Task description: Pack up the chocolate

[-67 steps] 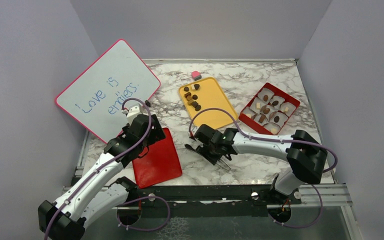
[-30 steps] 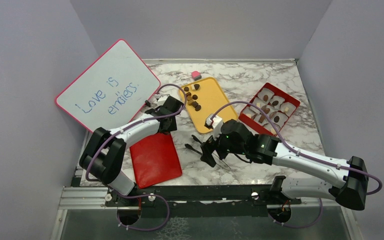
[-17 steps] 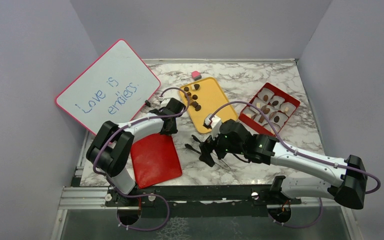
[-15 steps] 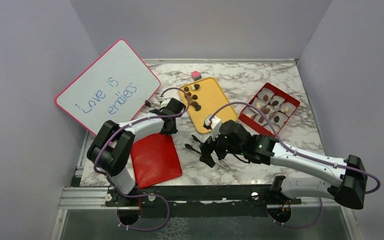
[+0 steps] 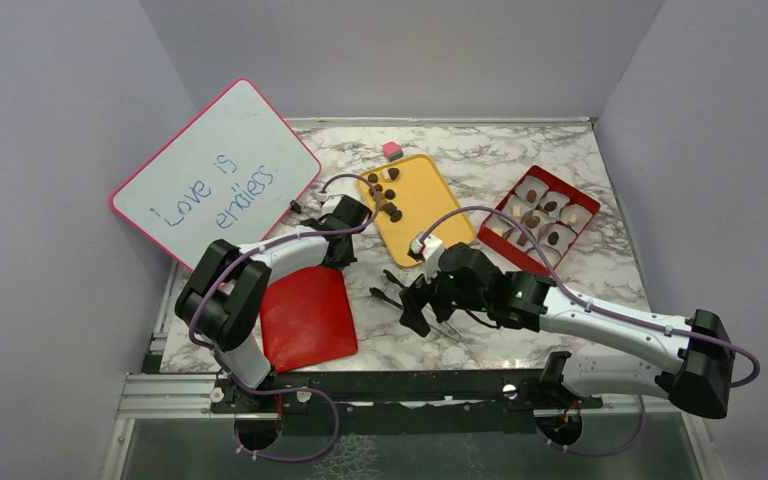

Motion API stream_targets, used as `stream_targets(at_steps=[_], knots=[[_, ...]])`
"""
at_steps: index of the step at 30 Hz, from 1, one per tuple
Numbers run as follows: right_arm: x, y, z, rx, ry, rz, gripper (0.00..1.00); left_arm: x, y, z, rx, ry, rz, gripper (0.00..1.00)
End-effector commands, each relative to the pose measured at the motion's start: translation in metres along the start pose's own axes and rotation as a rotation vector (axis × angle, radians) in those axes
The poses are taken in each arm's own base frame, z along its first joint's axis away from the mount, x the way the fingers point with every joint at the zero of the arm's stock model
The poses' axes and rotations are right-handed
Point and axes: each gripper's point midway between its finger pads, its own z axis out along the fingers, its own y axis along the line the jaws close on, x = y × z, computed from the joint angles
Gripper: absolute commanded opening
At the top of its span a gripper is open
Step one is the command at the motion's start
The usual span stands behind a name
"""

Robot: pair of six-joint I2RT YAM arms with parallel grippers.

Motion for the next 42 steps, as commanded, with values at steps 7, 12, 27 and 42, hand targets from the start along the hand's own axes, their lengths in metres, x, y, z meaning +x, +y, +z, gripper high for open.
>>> stream_targets(at_steps=[7,12,27,42], knots=[[-0.050,0.029,-0.011,-0.136,-0.209,0.021,1.00,-0.013,-0.001,-0.055,0.112,-0.020,-0.047,0.00],[-0.066,0.028,-0.010,-0.138,-0.276,-0.181,0.96,-0.012,-0.004,-0.081,0.191,-0.022,-0.054,0.00],[-0.118,0.064,0.001,-0.256,-0.338,0.233,0.92,-0.059,0.003,-0.200,0.418,-0.267,-0.300,0.00],[-0.082,0.104,0.038,-0.238,-0.200,0.276,0.60,-0.108,0.013,-0.269,0.511,-0.460,-0.486,0.00]])
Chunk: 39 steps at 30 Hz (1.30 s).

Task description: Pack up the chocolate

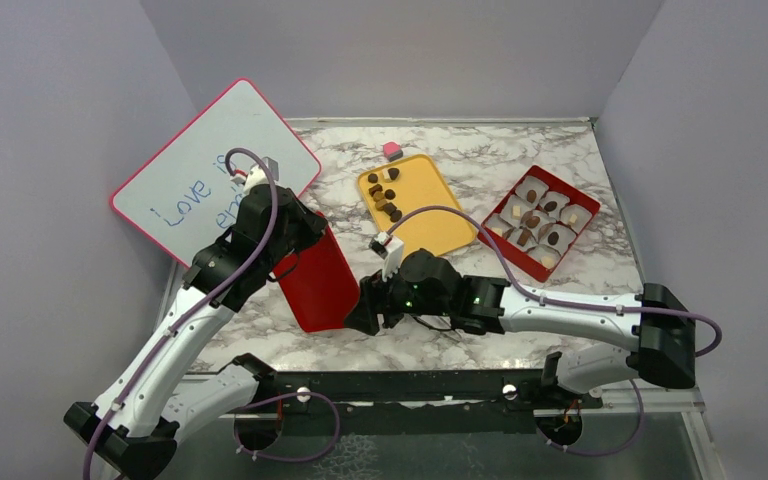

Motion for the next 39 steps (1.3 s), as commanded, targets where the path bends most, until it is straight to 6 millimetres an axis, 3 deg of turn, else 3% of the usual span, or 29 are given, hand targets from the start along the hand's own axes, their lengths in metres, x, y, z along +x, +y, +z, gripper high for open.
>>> stream_targets(at_steps=[1,4,7,12,16,24,30,36,39], knots=[[-0.013,0.001,0.005,0.053,-0.060,-0.051,0.59,-0.028,-0.015,-0.015,0.043,-0.100,-0.071,0.00],[-0.006,-0.010,0.005,0.096,-0.066,-0.081,0.58,-0.033,-0.019,-0.019,0.057,-0.111,-0.077,0.00],[-0.007,-0.005,-0.002,0.063,-0.073,-0.112,0.59,-0.033,-0.019,-0.021,0.062,-0.114,-0.074,0.00],[-0.025,0.009,-0.029,0.010,-0.151,-0.159,0.61,-0.031,-0.016,-0.023,0.063,-0.114,-0.065,0.00],[-0.035,0.005,-0.041,0.037,-0.191,-0.198,0.66,-0.031,-0.017,-0.025,0.070,-0.115,-0.068,0.00],[-0.012,-0.021,-0.014,0.115,-0.107,-0.254,0.62,-0.031,-0.025,-0.029,0.101,-0.099,-0.089,0.00],[-0.013,-0.042,-0.016,0.190,-0.155,-0.306,0.61,-0.024,-0.028,-0.029,0.126,-0.066,-0.077,0.00],[-0.008,-0.050,-0.018,0.206,-0.157,-0.342,0.72,-0.012,-0.021,-0.028,0.122,-0.037,-0.106,0.00],[-0.001,-0.053,-0.012,0.206,-0.123,-0.347,0.71,-0.003,-0.017,-0.026,0.122,-0.009,-0.117,0.00]])
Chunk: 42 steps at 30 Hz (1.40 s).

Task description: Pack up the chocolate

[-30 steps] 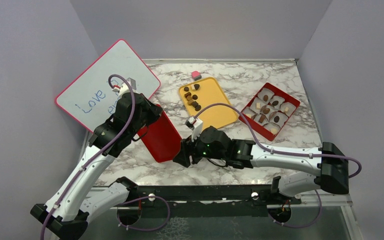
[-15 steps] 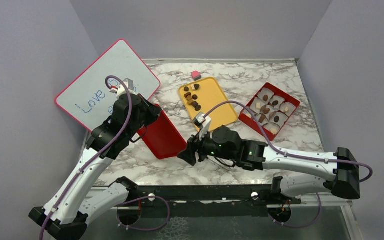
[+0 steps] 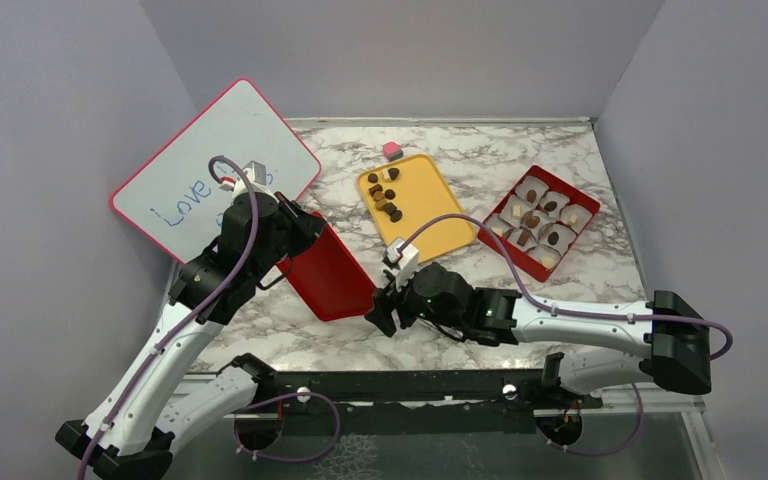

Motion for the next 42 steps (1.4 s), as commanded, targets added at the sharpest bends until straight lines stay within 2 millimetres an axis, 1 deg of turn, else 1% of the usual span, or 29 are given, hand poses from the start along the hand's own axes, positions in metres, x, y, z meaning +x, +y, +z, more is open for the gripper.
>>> stream_targets(at_steps=[1,4,7,10,12,13,14,16,18,19,21,22,24,25,26,28,30,32,33,35,36,38,40,42], knots=[[-0.009,0.005,0.004,-0.013,-0.033,-0.025,0.69,0.009,-0.005,-0.004,0.050,0.031,-0.048,0.00],[-0.005,0.020,0.009,-0.088,-0.014,-0.013,0.62,0.017,-0.003,-0.002,0.049,0.059,-0.080,0.00],[0.001,0.025,0.015,-0.125,-0.021,0.015,0.55,0.020,-0.005,-0.003,0.057,0.076,-0.108,0.00],[0.005,0.031,0.022,-0.157,-0.027,0.020,0.50,0.019,-0.014,-0.009,0.088,0.088,-0.135,0.00],[0.007,0.031,0.027,-0.153,-0.017,0.021,0.45,0.016,-0.021,-0.012,0.110,0.092,-0.134,0.00],[0.008,0.030,0.028,-0.147,-0.016,0.022,0.41,0.014,-0.025,-0.013,0.123,0.092,-0.129,0.00],[0.008,0.028,0.030,-0.137,-0.018,0.024,0.34,0.012,-0.028,-0.014,0.133,0.089,-0.117,0.00],[0.005,0.026,0.029,-0.122,-0.033,0.032,0.17,0.007,-0.034,-0.018,0.149,0.078,-0.101,0.00],[0.000,0.023,0.025,-0.104,-0.052,0.031,0.07,0.001,-0.039,-0.021,0.170,0.061,-0.098,0.00],[-0.006,0.020,0.022,-0.089,-0.069,0.024,0.03,-0.002,-0.041,-0.024,0.179,0.049,-0.093,0.00],[-0.020,0.013,0.015,-0.050,-0.110,-0.004,0.01,-0.011,-0.045,-0.029,0.190,0.017,-0.094,0.00],[-0.028,0.007,0.010,-0.018,-0.129,-0.043,0.01,-0.015,-0.047,-0.033,0.198,0.001,-0.098,0.05],[-0.051,-0.003,0.000,0.046,-0.178,-0.108,0.01,-0.024,-0.051,-0.041,0.214,-0.029,-0.106,0.36],[-0.062,-0.009,-0.005,0.078,-0.201,-0.149,0.01,-0.028,-0.054,-0.045,0.225,-0.041,-0.112,0.50],[-0.075,-0.013,-0.010,0.111,-0.227,-0.187,0.01,-0.031,-0.058,-0.050,0.240,-0.050,-0.120,0.62],[-0.099,-0.023,-0.019,0.183,-0.268,-0.275,0.01,-0.037,-0.068,-0.059,0.283,-0.060,-0.122,0.78],[-0.120,-0.032,-0.024,0.263,-0.291,-0.360,0.01,-0.043,-0.079,-0.067,0.334,-0.068,-0.116,0.85],[-0.139,-0.040,-0.028,0.335,-0.312,-0.417,0.01,-0.046,-0.087,-0.069,0.370,-0.076,-0.108,0.93],[-0.146,-0.042,-0.029,0.361,-0.319,-0.446,0.01,-0.048,-0.089,-0.069,0.375,-0.084,-0.104,0.95],[-0.160,-0.044,-0.029,0.400,-0.340,-0.488,0.01,-0.050,-0.090,-0.064,0.366,-0.093,-0.085,0.95],[-0.166,-0.044,-0.029,0.416,-0.348,-0.505,0.01,-0.051,-0.089,-0.060,0.353,-0.099,-0.073,0.94],[-0.179,-0.044,-0.029,0.438,-0.365,-0.528,0.01,-0.053,-0.087,-0.050,0.326,-0.105,-0.056,0.87],[-0.184,-0.045,-0.026,0.463,-0.357,-0.554,0.01,-0.056,-0.086,-0.043,0.299,-0.119,-0.048,0.82],[-0.185,-0.049,-0.021,0.501,-0.338,-0.577,0.01,-0.061,-0.086,-0.038,0.282,-0.140,-0.042,0.80]])
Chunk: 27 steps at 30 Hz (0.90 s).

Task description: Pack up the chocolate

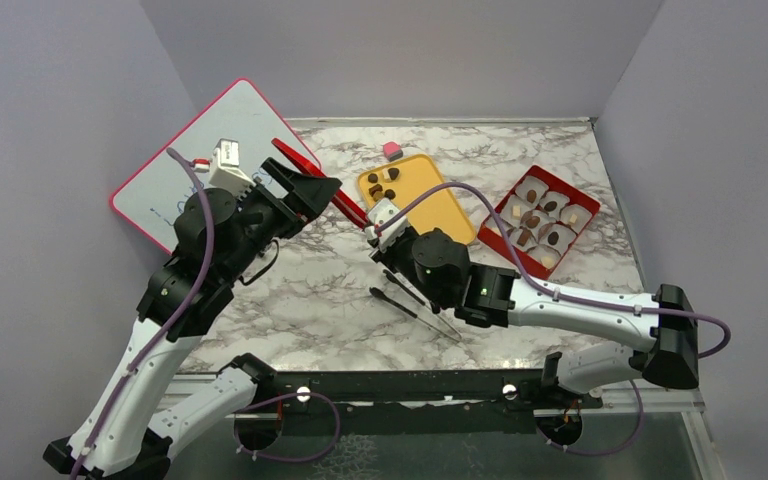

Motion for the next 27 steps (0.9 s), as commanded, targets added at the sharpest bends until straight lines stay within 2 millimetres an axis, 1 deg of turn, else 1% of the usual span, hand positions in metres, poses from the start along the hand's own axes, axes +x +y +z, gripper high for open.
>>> stream_targets(at_steps=[1,3,5,6,7,10,11,13,15,16,17,19,21,23,26,27], knots=[[-0.016,-0.019,0.011,0.122,-0.008,-0.092,0.01,-0.017,-0.002,0.012,-0.022,-0.067,0.052,0.80],[-0.010,-0.018,0.017,0.144,0.020,-0.116,0.01,-0.019,0.000,0.016,-0.030,-0.083,0.059,0.79],[-0.004,-0.016,0.021,0.157,0.040,-0.124,0.01,-0.022,0.002,0.019,-0.034,-0.102,0.071,0.74],[-0.002,-0.015,0.023,0.158,0.046,-0.126,0.01,-0.023,0.006,0.020,-0.050,-0.113,0.067,0.71],[0.000,-0.013,0.025,0.158,0.053,-0.128,0.01,-0.024,0.010,0.021,-0.065,-0.128,0.063,0.65],[0.009,-0.010,0.029,0.171,0.079,-0.135,0.03,-0.027,0.022,0.024,-0.107,-0.164,0.048,0.42],[0.013,-0.008,0.031,0.173,0.088,-0.142,0.03,-0.027,0.027,0.025,-0.122,-0.173,0.042,0.37],[0.018,-0.005,0.034,0.175,0.100,-0.152,0.05,-0.027,0.032,0.028,-0.143,-0.181,0.038,0.31],[0.024,-0.004,0.036,0.187,0.111,-0.157,0.09,-0.026,0.035,0.030,-0.153,-0.179,0.043,0.25],[0.026,-0.004,0.037,0.193,0.114,-0.158,0.12,-0.025,0.036,0.032,-0.158,-0.178,0.045,0.20],[0.028,-0.003,0.038,0.193,0.118,-0.161,0.15,-0.025,0.038,0.033,-0.164,-0.178,0.046,0.14],[0.032,-0.001,0.037,0.190,0.121,-0.145,0.26,-0.025,0.041,0.033,-0.174,-0.187,0.043,0.00],[0.037,0.005,0.035,0.158,0.131,-0.100,0.39,-0.025,0.043,0.033,-0.176,-0.193,0.035,0.00],[0.039,0.015,0.029,0.089,0.134,-0.037,0.53,-0.025,0.041,0.032,-0.155,-0.196,0.035,0.00],[0.039,0.035,0.018,-0.055,0.130,0.067,0.73,-0.024,0.035,0.028,-0.109,-0.199,0.052,0.00],[0.034,0.041,0.013,-0.105,0.124,0.104,0.77,-0.024,0.033,0.027,-0.095,-0.199,0.053,0.00]])
